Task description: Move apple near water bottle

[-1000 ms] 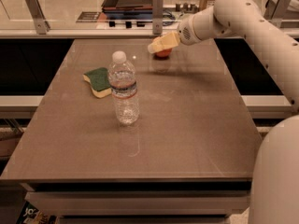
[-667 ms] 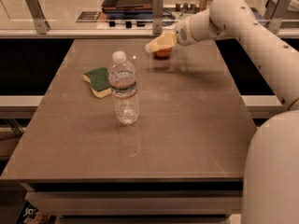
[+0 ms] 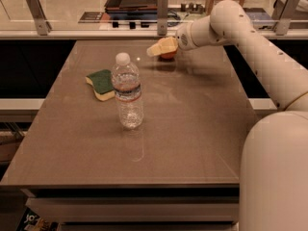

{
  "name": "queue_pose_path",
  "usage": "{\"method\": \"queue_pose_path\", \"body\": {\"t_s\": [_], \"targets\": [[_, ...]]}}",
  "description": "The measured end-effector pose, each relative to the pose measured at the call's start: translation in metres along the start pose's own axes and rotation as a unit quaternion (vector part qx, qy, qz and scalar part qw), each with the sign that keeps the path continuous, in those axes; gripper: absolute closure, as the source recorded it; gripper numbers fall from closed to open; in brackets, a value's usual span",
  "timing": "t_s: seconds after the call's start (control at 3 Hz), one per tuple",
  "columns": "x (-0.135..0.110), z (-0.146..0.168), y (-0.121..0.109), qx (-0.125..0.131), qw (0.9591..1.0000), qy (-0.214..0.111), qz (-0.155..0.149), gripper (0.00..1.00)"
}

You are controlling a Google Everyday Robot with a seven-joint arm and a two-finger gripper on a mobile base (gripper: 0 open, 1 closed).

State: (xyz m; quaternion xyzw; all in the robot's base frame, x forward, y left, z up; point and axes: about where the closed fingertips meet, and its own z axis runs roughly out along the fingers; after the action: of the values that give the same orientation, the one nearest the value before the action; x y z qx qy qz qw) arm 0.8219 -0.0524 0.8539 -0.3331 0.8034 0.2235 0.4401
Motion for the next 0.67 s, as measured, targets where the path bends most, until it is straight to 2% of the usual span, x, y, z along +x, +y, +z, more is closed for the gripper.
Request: {"method": "queue_pose_path", "body": {"t_s": [0.33,0.67], "targets": [[0.0119,0.0078,-0.0025,0.008,1.0000,0.006,0.001,0.18],[0.0138,0.0115,-0.0009,0.006,1.0000,0.008,0.002,0.43]]}}
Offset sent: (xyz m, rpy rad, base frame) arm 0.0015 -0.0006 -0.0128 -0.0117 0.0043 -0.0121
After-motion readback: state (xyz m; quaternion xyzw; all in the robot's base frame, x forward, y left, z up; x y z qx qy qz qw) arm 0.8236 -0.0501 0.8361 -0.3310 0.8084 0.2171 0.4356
